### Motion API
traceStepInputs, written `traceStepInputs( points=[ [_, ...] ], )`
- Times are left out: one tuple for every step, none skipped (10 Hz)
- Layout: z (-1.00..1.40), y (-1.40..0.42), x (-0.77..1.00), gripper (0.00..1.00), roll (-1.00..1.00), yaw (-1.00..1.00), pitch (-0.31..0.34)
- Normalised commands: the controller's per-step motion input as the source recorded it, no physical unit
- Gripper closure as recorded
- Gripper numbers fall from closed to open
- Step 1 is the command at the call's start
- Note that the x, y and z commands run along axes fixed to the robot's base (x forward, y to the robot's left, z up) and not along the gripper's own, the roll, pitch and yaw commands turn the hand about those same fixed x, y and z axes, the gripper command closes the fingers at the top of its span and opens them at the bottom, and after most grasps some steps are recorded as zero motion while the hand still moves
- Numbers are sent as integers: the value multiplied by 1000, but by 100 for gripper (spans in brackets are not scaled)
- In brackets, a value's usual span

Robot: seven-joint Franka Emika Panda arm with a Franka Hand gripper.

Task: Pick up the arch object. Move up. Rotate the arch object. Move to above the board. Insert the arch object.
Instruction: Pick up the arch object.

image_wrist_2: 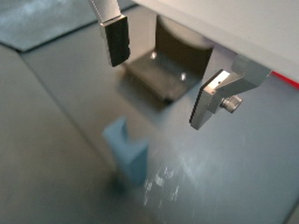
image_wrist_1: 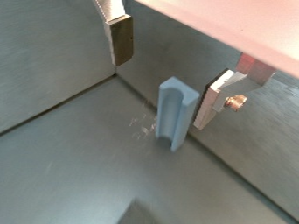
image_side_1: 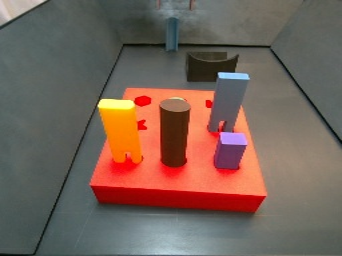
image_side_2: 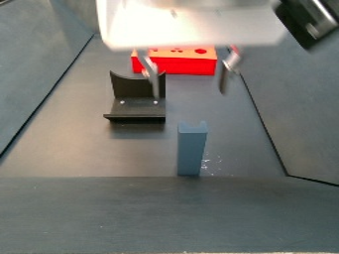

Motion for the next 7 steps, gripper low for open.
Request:
traceStepInputs(
  points=[
    [-223,569,-411,0,-96,-240,-49],
    [-149,526,-126,0,-149,-186,-39],
    [-140,257,137,0,-109,0,-13],
    [-226,91,357,0,-120,0,-7],
    [-306,37,377,0,-183,0,-60],
    [-394,83,157,0,-171,0,-136],
    [-500,89,0,0,-181,-20,-200]
  ],
)
